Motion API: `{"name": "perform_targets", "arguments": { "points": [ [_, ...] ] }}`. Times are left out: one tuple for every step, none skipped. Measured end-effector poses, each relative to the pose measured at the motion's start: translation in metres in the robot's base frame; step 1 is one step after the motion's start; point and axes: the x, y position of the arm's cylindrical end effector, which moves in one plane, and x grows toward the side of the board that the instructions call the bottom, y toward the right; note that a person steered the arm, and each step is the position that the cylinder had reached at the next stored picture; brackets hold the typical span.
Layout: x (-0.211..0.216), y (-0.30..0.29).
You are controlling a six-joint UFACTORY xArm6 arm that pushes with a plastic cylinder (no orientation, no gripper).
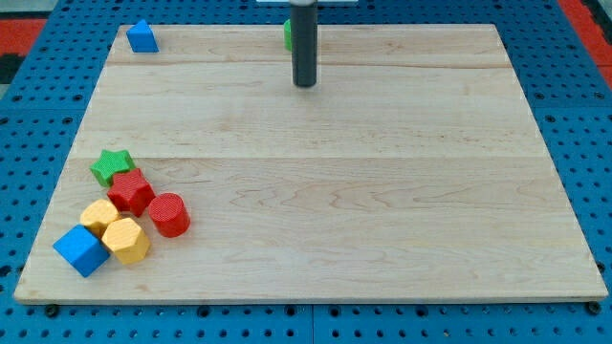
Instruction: Move the green circle to the right of the green star
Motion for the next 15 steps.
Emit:
{"name": "perform_targets", "arguments": {
  "points": [
    [-0.043,0.005],
    [-0.054,0.024],
    [-0.084,0.024],
    [-0.075,-0.022],
    [-0.041,-0.082],
    [0.002,-0.102],
    [0.007,-0.136],
    [0.015,-0.156],
    [0.038,-0.19],
    [0.052,-0.22],
    [0.038,-0.253],
    [0.06,-0.275],
    [0.083,-0.246],
    [0.095,-0.213],
    [0.09,-0.202]
  ]
}}
